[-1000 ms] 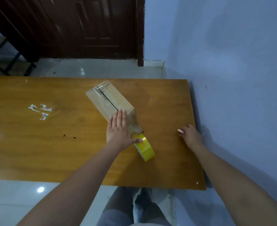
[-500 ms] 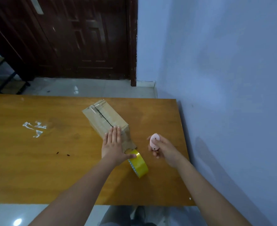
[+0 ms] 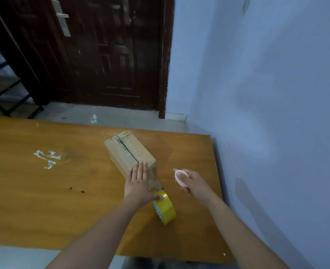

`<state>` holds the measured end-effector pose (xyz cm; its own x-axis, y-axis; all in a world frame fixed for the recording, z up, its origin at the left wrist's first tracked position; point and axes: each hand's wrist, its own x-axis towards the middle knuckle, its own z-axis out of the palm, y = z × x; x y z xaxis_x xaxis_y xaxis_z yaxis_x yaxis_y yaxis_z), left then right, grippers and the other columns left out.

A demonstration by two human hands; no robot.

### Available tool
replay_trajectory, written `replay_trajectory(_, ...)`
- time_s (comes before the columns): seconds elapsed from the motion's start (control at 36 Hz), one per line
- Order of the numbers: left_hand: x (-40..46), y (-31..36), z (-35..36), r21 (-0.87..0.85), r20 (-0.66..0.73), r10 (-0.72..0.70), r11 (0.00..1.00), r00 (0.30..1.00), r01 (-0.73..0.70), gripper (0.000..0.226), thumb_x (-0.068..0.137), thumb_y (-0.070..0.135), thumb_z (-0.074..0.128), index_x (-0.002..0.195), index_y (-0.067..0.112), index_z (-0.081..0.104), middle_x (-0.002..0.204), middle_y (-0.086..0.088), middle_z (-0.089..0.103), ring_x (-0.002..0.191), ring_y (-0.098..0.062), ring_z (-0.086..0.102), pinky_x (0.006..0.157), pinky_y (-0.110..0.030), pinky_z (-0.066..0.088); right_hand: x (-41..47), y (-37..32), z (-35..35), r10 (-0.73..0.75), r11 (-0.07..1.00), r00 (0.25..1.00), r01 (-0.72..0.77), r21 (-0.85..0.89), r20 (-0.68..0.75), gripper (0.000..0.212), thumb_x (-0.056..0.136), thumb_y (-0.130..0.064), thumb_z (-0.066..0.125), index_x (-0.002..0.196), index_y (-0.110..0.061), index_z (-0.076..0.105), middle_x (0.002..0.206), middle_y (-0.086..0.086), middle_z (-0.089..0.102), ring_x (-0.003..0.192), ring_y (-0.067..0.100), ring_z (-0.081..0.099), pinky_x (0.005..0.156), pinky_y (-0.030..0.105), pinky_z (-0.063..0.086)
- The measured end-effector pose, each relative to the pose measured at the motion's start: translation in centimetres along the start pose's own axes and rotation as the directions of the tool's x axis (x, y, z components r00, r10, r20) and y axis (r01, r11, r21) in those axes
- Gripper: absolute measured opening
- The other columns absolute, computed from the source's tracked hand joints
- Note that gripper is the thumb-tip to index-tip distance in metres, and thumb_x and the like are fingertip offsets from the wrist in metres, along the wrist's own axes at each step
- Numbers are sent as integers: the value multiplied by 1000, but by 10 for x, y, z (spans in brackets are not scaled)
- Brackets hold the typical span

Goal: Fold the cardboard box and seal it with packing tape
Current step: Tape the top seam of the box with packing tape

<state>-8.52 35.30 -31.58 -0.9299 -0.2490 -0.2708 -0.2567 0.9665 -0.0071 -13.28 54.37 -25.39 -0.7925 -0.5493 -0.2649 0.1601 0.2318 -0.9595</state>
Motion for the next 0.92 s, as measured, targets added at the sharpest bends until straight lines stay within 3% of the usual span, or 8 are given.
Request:
replay_trajectory(0.14,0,0,1,1,-4,-2,1000,1000,2,134,59,93,36,139,10,-34,154,-6,-28,142,-23,-27,114,-41,-15,1,1,4,24,999,1000,-24,-23,11,22,100,-26,44,90,-11,57,46,-15,46,39,-1,39,40,11,30)
replay_trajectory(0.25,0,0,1,4,-9,-4,1000,1000,4,133,60,93,35,138,10,-35,155,-6,-28,142,-23,-27,115,-41,-14,7,4,9,140,990,990,-140,-10,7,17,99,-25,44,107,-13,54,66,-2,47,38,-1,43,40,10,32)
replay_trajectory(0.33,0,0,0,2,-10,-5,1000,1000,5,133,60,93,35,137,10,-35,154,-6,-28,142,-23,-27,115,-41,-14,17,10,14,168,965,985,-170,-201,-31,12,95,-21,45,104,-14,46,69,0,48,49,5,45,49,19,36)
replay_trajectory(0.44,0,-1,1,-12,-17,-8,1000,1000,8,133,61,92,38,139,10,-34,155,-6,-27,142,-23,-27,115,-40,-15,32,20,21,79,806,997,-54,-590,16,13,94,-23,46,103,-14,41,81,7,62,73,23,59,62,32,40)
replay_trajectory(0.56,2,-2,2,-18,-16,-8,1000,1000,7,131,61,91,37,136,12,-36,155,-5,-28,141,-22,-28,116,-40,-15,47,29,28,-32,512,990,135,-849,138,10,94,-28,47,97,-18,47,98,13,63,89,35,58,60,33,34)
replay_trajectory(0.67,2,-2,3,-18,-8,-1,1000,1000,1,133,60,92,37,134,11,-38,154,-6,-29,141,-23,-29,115,-41,-16,60,29,35,-137,335,973,221,-916,184,20,93,-26,48,108,-17,57,103,10,56,93,34,59,61,34,35)
replay_trajectory(0.92,0,-1,2,-14,-10,16,1000,1000,-17,133,61,91,38,133,10,-39,152,-7,-32,140,-24,-30,116,-42,-15,75,24,42,-153,179,962,250,-951,224,24,87,-17,54,111,-15,56,101,11,52,95,34,58,62,33,35)
